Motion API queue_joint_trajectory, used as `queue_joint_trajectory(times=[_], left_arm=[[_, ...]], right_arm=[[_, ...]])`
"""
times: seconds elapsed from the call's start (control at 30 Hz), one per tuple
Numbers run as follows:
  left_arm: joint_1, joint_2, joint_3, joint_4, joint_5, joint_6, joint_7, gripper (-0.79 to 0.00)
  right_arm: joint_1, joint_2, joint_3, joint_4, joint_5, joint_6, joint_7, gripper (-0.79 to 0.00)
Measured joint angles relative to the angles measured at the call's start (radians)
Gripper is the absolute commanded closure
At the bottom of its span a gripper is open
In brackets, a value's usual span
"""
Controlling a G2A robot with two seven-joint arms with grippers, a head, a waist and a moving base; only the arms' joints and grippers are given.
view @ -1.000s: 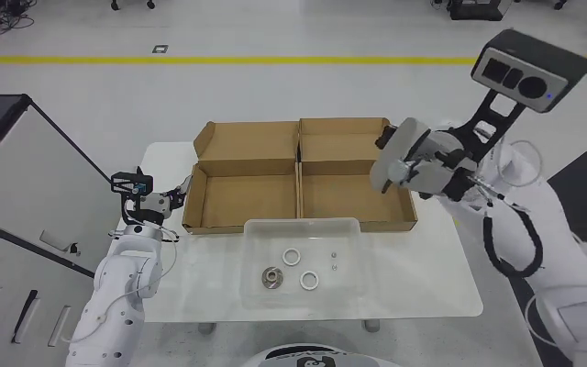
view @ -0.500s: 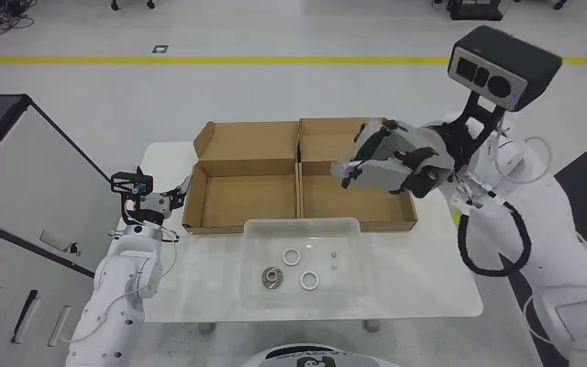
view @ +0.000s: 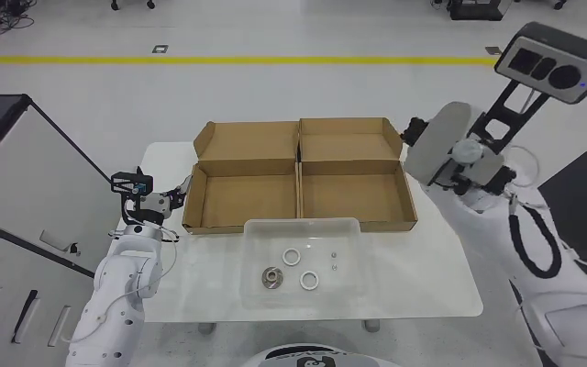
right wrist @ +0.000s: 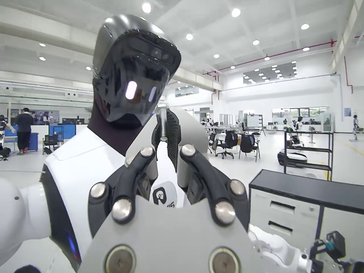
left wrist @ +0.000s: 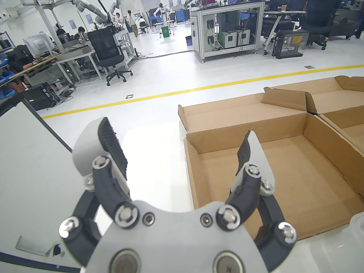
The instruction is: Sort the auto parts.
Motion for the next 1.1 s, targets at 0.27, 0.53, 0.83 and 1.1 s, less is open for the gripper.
queue_joint_trajectory(times=[0.27, 0.53, 0.83, 1.1], left_arm=[[0.000, 0.000, 0.000, 0.000, 0.000, 0.000, 0.000, -0.785], [0.000, 0.000, 0.000, 0.000, 0.000, 0.000, 0.000, -0.785], [0.000, 0.000, 0.000, 0.000, 0.000, 0.000, 0.000, -0.785], [0.000, 0.000, 0.000, 0.000, 0.000, 0.000, 0.000, -0.785]], right_arm=[[-0.022, -0.019, 0.021, 0.024, 0.035, 0.013, 0.030, 0.000], [-0.031, -0.025, 0.080, 0.036, -0.167, 0.122, 0.034, 0.000], [-0.044, -0.028, 0.130, 0.017, -0.388, 0.223, 0.031, 0.000], [-0.066, -0.036, 0.137, 0.008, -0.371, 0.225, 0.016, 0.000]])
